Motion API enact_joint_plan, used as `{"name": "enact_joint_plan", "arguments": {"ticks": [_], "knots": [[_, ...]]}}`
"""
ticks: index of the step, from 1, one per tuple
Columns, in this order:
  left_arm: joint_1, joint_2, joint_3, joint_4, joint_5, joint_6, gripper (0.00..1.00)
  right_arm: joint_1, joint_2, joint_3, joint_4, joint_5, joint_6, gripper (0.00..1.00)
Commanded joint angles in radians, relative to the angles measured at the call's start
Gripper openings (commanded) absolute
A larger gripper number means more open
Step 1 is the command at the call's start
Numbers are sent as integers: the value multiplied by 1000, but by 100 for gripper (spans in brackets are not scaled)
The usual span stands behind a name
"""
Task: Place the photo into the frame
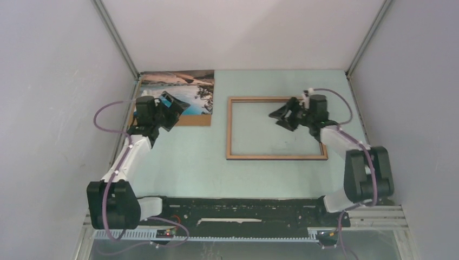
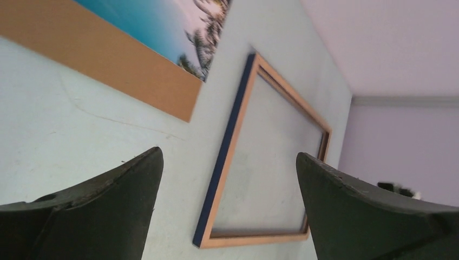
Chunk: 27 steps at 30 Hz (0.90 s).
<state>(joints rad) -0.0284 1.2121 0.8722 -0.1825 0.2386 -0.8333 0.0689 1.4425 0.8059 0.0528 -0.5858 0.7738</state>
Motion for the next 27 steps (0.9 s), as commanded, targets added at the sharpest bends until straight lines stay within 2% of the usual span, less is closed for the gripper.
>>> {"name": "enact_joint_plan", "arguments": {"ticks": [1, 8, 13, 16, 20, 22, 27], "knots": [[70, 74, -40, 149, -31, -234, 100, 174, 169, 145, 253, 42, 207, 67], [80, 297, 36, 250, -142, -375, 100, 369, 540, 492, 419, 45, 333, 63], [91, 472, 80, 358, -70, -474, 98, 432, 805, 788, 323, 31, 367, 62], [91, 530, 94, 408, -72, -496, 98, 464, 875, 930, 213, 78, 320, 62], [93, 547, 117, 388, -117, -443, 98, 486, 927, 1042, 90, 164, 259, 62], [96, 562, 130, 360, -127, -432, 98, 495, 946, 1090, -1, 214, 220, 63], [98, 592, 127, 322, -115, -458, 99, 507, 1000, 1156, -93, 275, 199, 63]]}}
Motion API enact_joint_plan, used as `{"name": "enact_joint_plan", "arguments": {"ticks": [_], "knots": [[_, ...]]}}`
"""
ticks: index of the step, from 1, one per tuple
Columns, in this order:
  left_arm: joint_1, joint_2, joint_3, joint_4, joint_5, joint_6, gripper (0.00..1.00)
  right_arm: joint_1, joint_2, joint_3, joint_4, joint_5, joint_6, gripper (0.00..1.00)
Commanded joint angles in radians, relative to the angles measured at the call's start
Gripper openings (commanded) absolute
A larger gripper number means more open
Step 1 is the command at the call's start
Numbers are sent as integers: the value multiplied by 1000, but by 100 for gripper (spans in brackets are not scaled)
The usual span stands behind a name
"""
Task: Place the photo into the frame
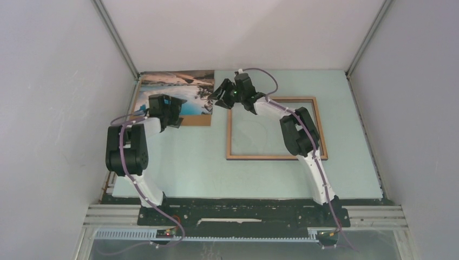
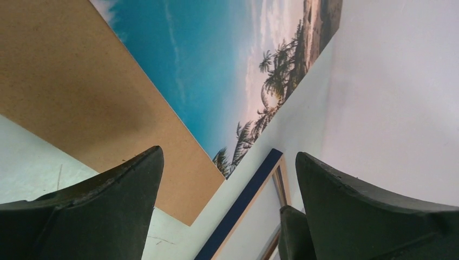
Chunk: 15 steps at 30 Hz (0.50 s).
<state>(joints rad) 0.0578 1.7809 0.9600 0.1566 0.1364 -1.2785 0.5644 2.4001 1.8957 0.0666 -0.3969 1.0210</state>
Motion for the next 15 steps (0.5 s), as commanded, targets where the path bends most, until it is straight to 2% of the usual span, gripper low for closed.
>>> {"name": "enact_joint_plan", "arguments": {"ticks": [1, 15], "knots": [[12, 23, 34, -26, -14, -16, 99, 12, 54, 73, -108, 86, -38, 63], [28, 20, 6, -148, -55, -8, 100, 37, 198, 233, -171, 62, -27, 57]]}}
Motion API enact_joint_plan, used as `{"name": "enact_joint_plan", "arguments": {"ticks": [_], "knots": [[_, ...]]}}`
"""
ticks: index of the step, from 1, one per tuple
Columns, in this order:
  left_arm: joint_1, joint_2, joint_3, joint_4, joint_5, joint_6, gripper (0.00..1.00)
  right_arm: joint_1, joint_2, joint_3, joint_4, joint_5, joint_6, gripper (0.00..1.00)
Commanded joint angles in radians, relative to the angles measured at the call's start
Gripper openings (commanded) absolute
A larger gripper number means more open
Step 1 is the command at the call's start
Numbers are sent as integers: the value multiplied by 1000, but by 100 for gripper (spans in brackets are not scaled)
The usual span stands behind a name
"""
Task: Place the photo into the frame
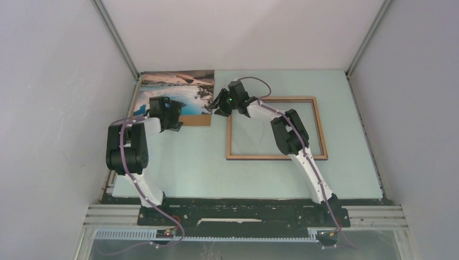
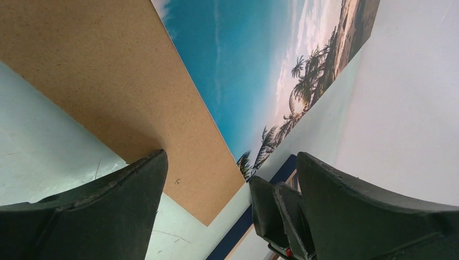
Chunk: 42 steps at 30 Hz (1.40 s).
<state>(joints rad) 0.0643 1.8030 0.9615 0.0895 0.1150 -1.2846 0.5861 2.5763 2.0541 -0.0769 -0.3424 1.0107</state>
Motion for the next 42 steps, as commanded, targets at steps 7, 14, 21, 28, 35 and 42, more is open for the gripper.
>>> {"name": "enact_joint_plan", "arguments": {"ticks": [7, 14, 21, 28, 35, 42], "knots": [[30, -4, 22, -127, -27, 21, 100, 18, 62, 92, -8, -24, 16, 51], [36, 8, 30, -135, -11, 26, 100, 10, 75, 102, 45, -86, 53, 49], [38, 4, 38, -144, -23, 45, 100, -6, 51, 63, 159, -138, 103, 36], [39, 9, 47, -154, -25, 60, 100, -14, 22, 45, 235, -180, 142, 26], [38, 7, 45, -172, -34, 68, 100, -19, 13, 6, 284, -206, 161, 15], [15, -51, 7, -185, -58, 79, 100, -23, -9, -96, 409, -258, 228, 3]]}}
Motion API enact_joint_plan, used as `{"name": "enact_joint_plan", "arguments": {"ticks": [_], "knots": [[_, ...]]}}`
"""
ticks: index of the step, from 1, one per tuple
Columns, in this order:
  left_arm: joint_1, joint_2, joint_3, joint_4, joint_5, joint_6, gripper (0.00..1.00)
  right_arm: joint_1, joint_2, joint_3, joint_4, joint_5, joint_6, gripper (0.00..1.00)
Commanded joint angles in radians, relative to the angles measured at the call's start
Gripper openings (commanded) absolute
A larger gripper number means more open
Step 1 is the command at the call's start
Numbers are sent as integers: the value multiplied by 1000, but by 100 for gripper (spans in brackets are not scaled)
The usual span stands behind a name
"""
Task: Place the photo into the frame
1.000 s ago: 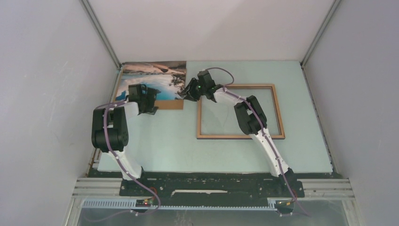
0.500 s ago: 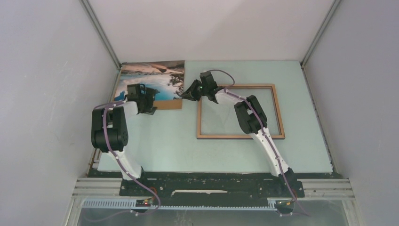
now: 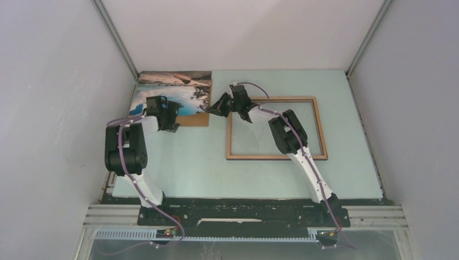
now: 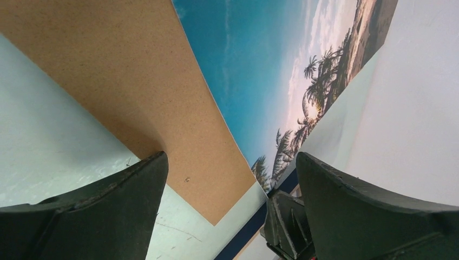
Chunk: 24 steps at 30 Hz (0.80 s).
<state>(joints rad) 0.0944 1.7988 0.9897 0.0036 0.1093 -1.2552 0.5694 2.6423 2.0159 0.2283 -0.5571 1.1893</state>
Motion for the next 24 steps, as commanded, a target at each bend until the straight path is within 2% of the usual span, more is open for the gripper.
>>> {"name": "enact_joint_plan", "arguments": {"ticks": [1, 5, 9, 11, 13, 15, 19, 24], "knots": [[-23, -62, -22, -108, -70, 60, 100, -8, -84, -81, 126, -47, 56, 2], [-32, -109, -45, -114, -51, 76, 100, -16, -119, -172, 208, -73, 91, 0], [-30, -133, -82, -69, 98, 99, 100, -25, -154, -244, 263, -85, 107, 0], [-25, -149, -108, -22, 157, 119, 100, -27, -165, -256, 253, -92, 94, 0], [-11, -217, -152, 47, 133, 158, 99, -28, -180, -250, 194, -83, 40, 0], [0, -282, -153, 51, 73, 231, 100, -28, -198, -231, 102, -60, -43, 9], [8, -314, -22, -39, 2, 377, 100, -17, -207, -149, -79, -17, -212, 22], [9, -252, 3, 172, -23, 383, 100, -6, -239, -124, -164, -13, -309, 35]]}}
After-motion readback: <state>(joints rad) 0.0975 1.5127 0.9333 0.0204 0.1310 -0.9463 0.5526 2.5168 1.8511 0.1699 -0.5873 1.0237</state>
